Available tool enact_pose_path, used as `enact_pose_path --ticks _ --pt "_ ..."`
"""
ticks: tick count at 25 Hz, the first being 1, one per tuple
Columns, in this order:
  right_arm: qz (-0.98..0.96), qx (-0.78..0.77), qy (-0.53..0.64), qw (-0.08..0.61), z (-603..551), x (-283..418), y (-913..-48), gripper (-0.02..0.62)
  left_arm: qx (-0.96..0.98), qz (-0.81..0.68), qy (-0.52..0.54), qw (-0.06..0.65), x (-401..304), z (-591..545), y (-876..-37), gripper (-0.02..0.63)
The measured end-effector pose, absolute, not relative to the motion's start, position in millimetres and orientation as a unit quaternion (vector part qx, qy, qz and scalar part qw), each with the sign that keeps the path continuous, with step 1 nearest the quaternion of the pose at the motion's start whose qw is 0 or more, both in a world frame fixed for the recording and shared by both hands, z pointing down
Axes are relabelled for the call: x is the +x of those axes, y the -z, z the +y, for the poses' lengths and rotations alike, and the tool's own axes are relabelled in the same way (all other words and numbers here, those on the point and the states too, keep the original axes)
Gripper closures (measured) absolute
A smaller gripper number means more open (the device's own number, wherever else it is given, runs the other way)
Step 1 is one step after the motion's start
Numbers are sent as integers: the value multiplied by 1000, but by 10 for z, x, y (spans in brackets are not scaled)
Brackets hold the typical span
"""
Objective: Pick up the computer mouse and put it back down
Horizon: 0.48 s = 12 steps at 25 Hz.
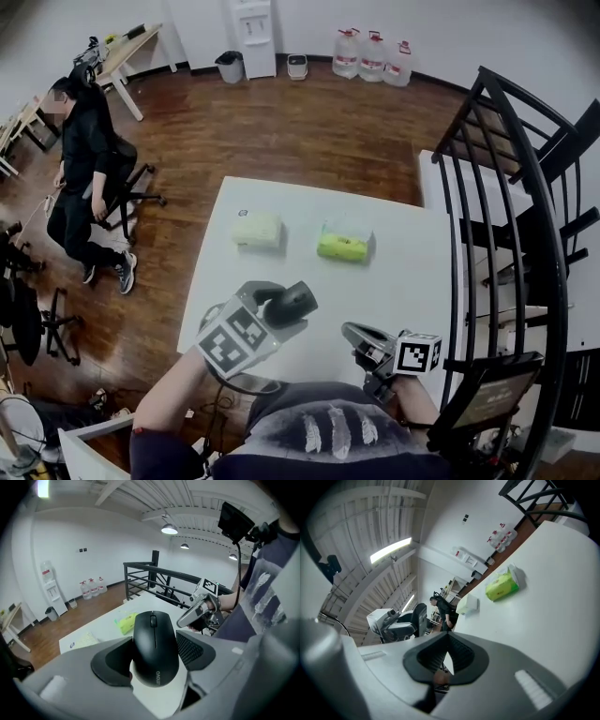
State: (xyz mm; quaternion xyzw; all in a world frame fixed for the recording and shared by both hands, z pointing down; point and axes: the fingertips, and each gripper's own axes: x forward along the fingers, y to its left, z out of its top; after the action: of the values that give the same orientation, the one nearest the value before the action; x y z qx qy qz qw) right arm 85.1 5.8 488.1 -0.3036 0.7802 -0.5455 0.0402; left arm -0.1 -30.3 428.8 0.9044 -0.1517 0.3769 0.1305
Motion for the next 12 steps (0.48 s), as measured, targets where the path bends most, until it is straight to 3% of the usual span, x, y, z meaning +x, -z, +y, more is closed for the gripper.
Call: enact_pose_path --ticks 12 --pt "786 -290 545 36 229 633 -4845 592 918 -161 -344 115 -227 51 -3986 301"
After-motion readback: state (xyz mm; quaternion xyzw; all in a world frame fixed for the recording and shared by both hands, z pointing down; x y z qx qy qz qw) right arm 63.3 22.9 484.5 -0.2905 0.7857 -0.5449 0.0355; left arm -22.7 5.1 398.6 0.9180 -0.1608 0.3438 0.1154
